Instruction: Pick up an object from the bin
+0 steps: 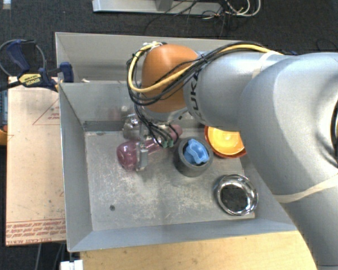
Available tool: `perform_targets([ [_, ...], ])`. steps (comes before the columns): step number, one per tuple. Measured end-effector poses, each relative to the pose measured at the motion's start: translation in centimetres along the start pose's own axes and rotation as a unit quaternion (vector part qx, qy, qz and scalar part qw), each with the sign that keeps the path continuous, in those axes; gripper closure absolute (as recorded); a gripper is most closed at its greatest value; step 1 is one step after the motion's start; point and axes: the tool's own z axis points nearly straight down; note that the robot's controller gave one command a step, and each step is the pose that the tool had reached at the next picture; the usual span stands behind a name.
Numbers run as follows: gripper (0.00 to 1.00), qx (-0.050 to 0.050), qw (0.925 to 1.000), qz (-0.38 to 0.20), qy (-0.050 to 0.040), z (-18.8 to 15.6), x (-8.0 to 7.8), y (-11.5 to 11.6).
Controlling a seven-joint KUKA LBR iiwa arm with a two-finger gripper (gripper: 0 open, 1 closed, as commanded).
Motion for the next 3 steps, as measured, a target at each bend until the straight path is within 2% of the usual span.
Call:
perform_targets([
  [1,1.0,-0.001,0.9995,-0.031,0.0013,0.01,-0.59,0.62],
  [3,1.0,-0.001,0.9995,-0.03,0.0014,-0.59,-0.57,0.62],
])
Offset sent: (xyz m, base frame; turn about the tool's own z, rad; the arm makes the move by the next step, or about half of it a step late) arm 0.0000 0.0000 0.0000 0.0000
